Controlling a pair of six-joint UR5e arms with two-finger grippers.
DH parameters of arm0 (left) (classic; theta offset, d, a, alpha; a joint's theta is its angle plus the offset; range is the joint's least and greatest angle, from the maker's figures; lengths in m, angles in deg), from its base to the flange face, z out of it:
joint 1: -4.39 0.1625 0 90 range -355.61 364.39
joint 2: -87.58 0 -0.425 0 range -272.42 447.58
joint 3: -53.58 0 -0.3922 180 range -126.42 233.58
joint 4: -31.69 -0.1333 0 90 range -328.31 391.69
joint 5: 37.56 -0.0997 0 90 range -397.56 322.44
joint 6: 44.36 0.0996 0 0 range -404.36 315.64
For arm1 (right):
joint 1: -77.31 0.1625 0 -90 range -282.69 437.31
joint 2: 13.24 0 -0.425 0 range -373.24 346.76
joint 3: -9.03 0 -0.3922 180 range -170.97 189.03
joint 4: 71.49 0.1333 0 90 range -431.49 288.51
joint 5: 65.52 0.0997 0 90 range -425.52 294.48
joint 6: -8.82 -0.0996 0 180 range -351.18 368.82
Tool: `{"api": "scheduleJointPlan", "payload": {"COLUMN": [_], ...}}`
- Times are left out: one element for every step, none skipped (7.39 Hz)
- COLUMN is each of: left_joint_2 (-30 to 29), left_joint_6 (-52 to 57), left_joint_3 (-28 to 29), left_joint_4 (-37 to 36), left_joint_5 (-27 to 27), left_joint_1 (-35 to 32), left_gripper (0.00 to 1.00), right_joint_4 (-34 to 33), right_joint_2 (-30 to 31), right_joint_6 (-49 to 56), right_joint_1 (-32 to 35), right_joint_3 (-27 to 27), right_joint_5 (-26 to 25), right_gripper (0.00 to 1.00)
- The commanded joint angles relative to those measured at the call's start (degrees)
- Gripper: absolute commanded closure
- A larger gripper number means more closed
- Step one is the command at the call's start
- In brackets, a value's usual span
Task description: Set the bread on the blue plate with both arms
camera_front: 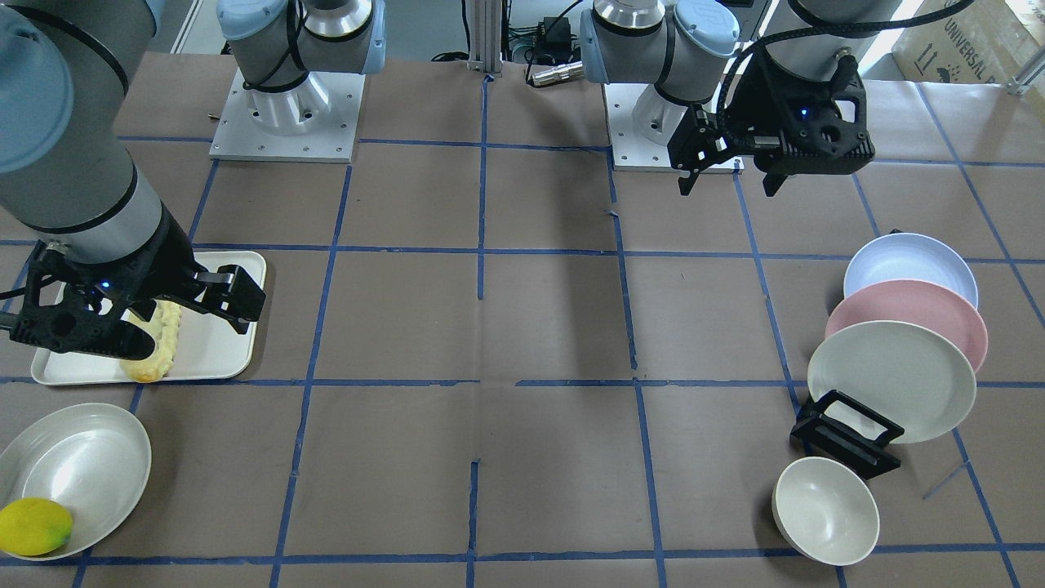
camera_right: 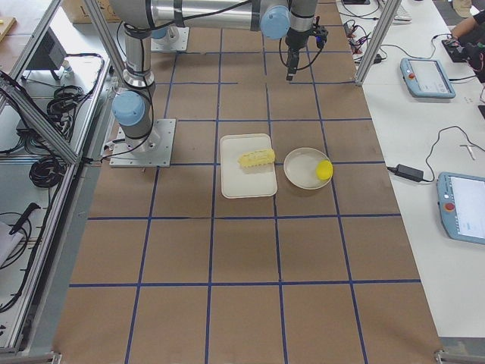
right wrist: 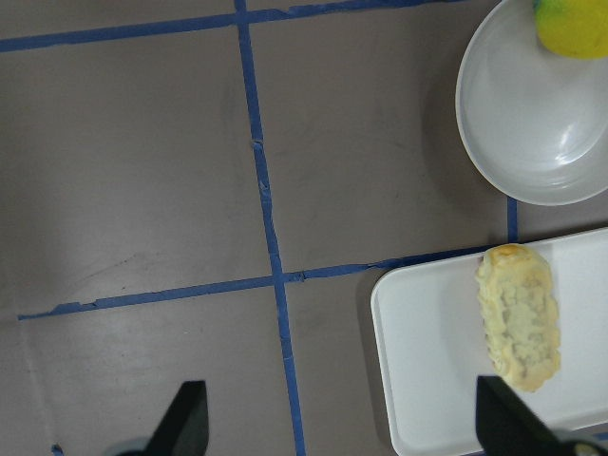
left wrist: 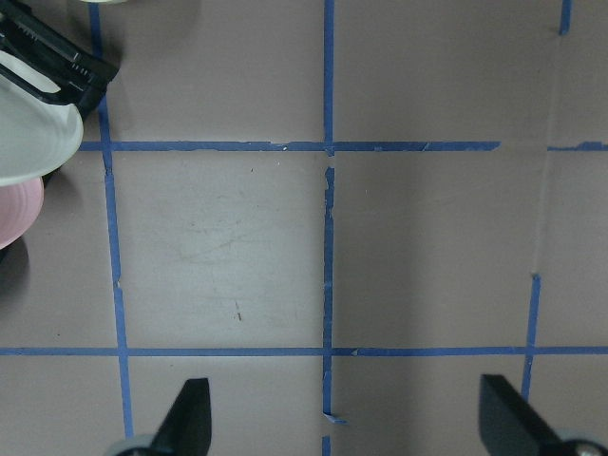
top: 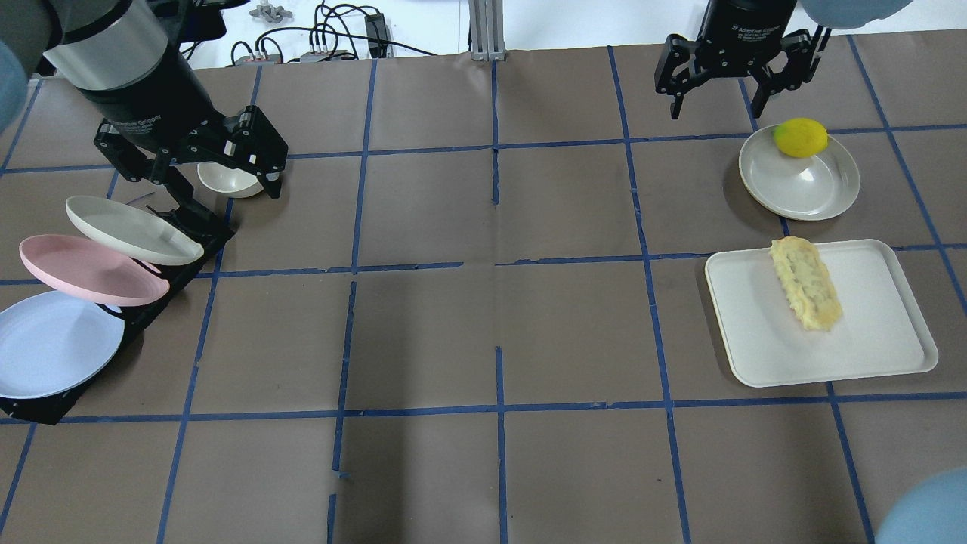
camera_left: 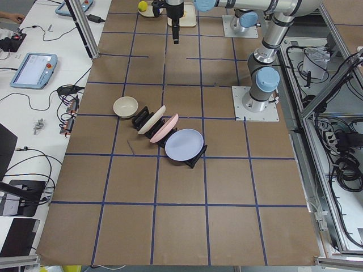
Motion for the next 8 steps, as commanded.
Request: {"api": "scheduleJointPlan", "payload": {"left_joint_2": [0.27,0.45,0.45,0.45,0.45,0.36,0.27,0.01], "left_joint_6": [9.67,12.88,17.18,20.96,24.83,29.04,35.0,41.06], "left_joint_3": [-0.63,-0.64,-0.72,-0.81,-0.9,-0.9,-0.99,-1.51], "left_joint_4": [-0.1,0.6,0.69,0.78,0.78,0.87,0.78,0.78], "left_joint_5": [-0.32,-0.33,-0.33,-0.33,-0.33,-0.15,-0.15,0.11], "left_joint_1": [6.83,10.35,13.52,16.25,18.71,22.39,26.52,31.52], "left_gripper": [0.0,0.0,0.0,0.0,0.0,0.0,0.0,0.0], "right_joint_4": [-0.08,-0.61,-2.18,-4.63,-5.18,-5.27,-5.18,-5.36], "right_joint_2": [0.07,0.15,0.07,0.24,0.5,0.59,0.59,0.59], "right_joint_6": [0.66,0.83,1.7,2.23,3.63,3.82,4.26,12.79], "right_joint_1": [-0.38,-0.73,-0.91,-0.91,-0.91,-1.08,-1.08,-1.78], "right_joint_3": [0.32,0.5,0.41,0.5,0.24,0.24,-0.2,-0.81], "right_joint_5": [-0.07,-0.07,0.36,0.63,1.06,2.2,2.12,1.6], "right_gripper": [0.0,0.0,0.0,0.0,0.0,0.0,0.0,0.0]}}
